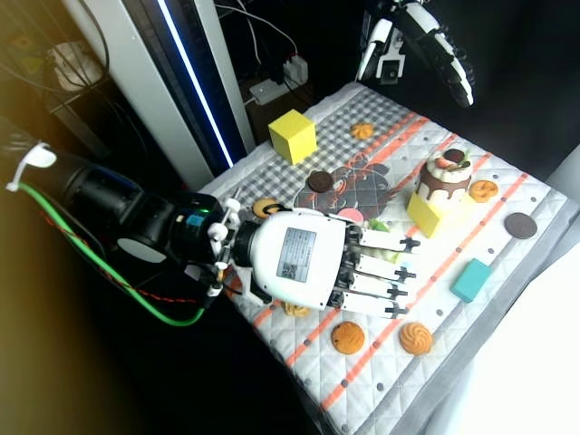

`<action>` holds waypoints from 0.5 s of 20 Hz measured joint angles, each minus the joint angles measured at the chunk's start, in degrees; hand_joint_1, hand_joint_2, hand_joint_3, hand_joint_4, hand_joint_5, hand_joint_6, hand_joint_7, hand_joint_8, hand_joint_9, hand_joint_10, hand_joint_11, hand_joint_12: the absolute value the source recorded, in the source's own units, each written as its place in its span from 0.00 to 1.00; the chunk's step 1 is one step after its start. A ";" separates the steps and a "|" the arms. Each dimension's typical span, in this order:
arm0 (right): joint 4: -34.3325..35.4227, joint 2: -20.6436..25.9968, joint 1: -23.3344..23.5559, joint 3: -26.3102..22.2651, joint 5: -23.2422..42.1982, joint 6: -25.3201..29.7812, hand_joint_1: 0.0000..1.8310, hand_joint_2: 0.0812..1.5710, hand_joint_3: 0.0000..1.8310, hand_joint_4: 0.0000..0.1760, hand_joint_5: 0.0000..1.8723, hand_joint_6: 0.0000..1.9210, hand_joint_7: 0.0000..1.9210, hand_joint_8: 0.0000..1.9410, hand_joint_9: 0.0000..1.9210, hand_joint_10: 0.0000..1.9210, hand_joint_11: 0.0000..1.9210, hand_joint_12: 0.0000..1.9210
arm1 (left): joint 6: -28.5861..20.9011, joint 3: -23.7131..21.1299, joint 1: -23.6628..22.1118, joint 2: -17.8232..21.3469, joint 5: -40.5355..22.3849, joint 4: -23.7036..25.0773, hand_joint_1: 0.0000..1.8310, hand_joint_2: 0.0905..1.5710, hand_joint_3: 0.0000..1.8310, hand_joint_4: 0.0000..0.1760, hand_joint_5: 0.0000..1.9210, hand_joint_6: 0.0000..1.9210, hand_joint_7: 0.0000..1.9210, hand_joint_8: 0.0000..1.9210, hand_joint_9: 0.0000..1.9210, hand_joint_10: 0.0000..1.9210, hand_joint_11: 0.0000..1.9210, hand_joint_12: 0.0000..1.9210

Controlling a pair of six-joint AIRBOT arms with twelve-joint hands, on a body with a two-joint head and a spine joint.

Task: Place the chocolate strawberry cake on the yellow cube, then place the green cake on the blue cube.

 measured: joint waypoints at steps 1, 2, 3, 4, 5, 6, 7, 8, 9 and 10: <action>0.00 0.00 0.00 0.00 -0.11 -0.09 0.34 0.64 0.00 1.00 0.05 0.00 0.12 0.00 0.17 0.00 0.02 0.41 | -0.07 0.00 0.15 0.00 -0.13 -0.02 0.45 0.48 0.00 0.98 0.00 0.00 0.00 0.00 0.00 0.00 0.00 0.00; -0.04 0.00 -0.02 0.00 -0.28 -0.13 0.33 0.63 0.00 1.00 0.05 0.00 0.12 0.00 0.16 0.00 0.02 0.41 | -0.07 0.00 0.17 0.00 -0.04 -0.04 0.45 0.47 0.00 0.97 0.00 0.00 0.00 0.00 0.00 0.00 0.00 0.00; -0.02 0.00 -0.31 -0.02 -0.35 -0.13 0.32 0.63 0.00 1.00 0.05 0.00 0.11 0.00 0.16 0.00 0.02 0.42 | -0.07 0.00 0.20 0.00 -0.04 0.00 0.45 0.48 0.00 0.96 0.00 0.00 0.00 0.00 0.00 0.00 0.00 0.00; -0.04 0.00 -0.59 -0.07 -0.55 -0.15 0.33 0.64 0.00 0.96 0.05 0.00 0.12 0.00 0.17 0.00 0.02 0.44 | -0.11 0.00 0.20 0.00 -0.09 0.00 0.45 0.48 0.00 0.98 0.00 0.00 0.00 0.00 0.00 0.00 0.00 0.00; -0.07 0.00 -0.63 -0.09 -0.87 -0.15 0.32 0.63 0.00 0.99 0.05 0.00 0.12 0.00 0.17 0.00 0.00 0.45 | -0.11 0.00 0.20 0.00 -0.07 -0.07 0.46 0.48 0.00 0.98 0.00 0.00 0.00 0.00 0.00 0.00 0.00 0.00; -0.04 0.00 -0.68 -0.11 -1.22 -0.15 0.32 0.63 0.00 1.00 0.05 0.00 0.12 0.00 0.17 0.00 0.00 0.46 | -0.11 0.00 0.22 0.00 -0.07 -0.07 0.45 0.48 0.00 1.00 0.00 0.00 0.00 0.00 0.00 0.00 0.00 0.00; -0.04 0.00 -0.68 -0.11 -1.22 -0.15 0.34 0.64 0.00 1.00 0.06 0.00 0.12 0.00 0.17 0.00 0.00 0.46 | -0.13 0.00 0.22 0.00 -0.09 0.02 0.45 0.48 0.00 1.00 0.00 0.00 0.00 0.00 0.00 0.00 0.00 0.00; -0.02 0.02 -0.66 -0.11 -1.16 -0.15 0.34 0.64 0.00 1.00 0.05 0.00 0.12 0.00 0.17 0.00 0.00 0.45 | -0.17 0.00 0.22 0.00 -0.09 0.02 0.45 0.48 0.00 1.00 0.00 0.00 0.00 0.00 0.00 0.00 0.00 0.00; -0.02 0.07 -0.68 -0.11 -1.14 -0.15 0.35 0.64 0.00 1.00 0.05 0.00 0.12 0.00 0.16 0.00 0.00 0.43 | -0.22 0.00 0.22 0.00 -0.09 -0.02 0.44 0.48 0.00 1.00 0.00 0.00 0.00 0.00 0.00 0.00 0.00 0.00; 0.00 0.13 -0.68 -0.11 -1.20 -0.17 0.32 0.64 0.00 0.91 0.05 0.00 0.11 0.00 0.16 0.00 0.00 0.44 | -0.33 0.00 0.22 0.00 -0.09 -0.04 0.44 0.48 0.00 1.00 0.00 0.00 0.00 0.00 0.00 0.00 0.00 0.00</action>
